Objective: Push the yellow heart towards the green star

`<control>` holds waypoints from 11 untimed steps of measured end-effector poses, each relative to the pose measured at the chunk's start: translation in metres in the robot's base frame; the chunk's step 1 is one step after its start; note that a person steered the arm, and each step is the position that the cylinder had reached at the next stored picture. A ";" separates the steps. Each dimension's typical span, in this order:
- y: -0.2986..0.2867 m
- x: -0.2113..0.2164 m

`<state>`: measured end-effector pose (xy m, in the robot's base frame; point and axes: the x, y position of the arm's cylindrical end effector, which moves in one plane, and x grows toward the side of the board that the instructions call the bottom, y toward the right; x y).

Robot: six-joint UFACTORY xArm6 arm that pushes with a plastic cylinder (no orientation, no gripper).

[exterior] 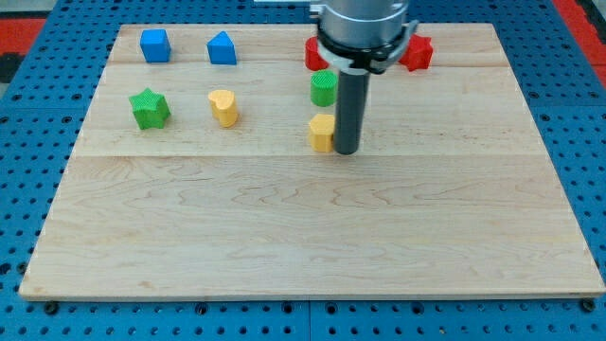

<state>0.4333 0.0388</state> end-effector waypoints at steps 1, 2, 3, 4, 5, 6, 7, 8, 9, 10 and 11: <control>0.023 0.014; -0.058 0.036; -0.137 0.019; -0.109 -0.011; -0.056 -0.030; -0.059 -0.078; -0.092 -0.090; -0.111 -0.063; -0.125 -0.084; -0.134 -0.095; -0.117 -0.121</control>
<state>0.3125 -0.0777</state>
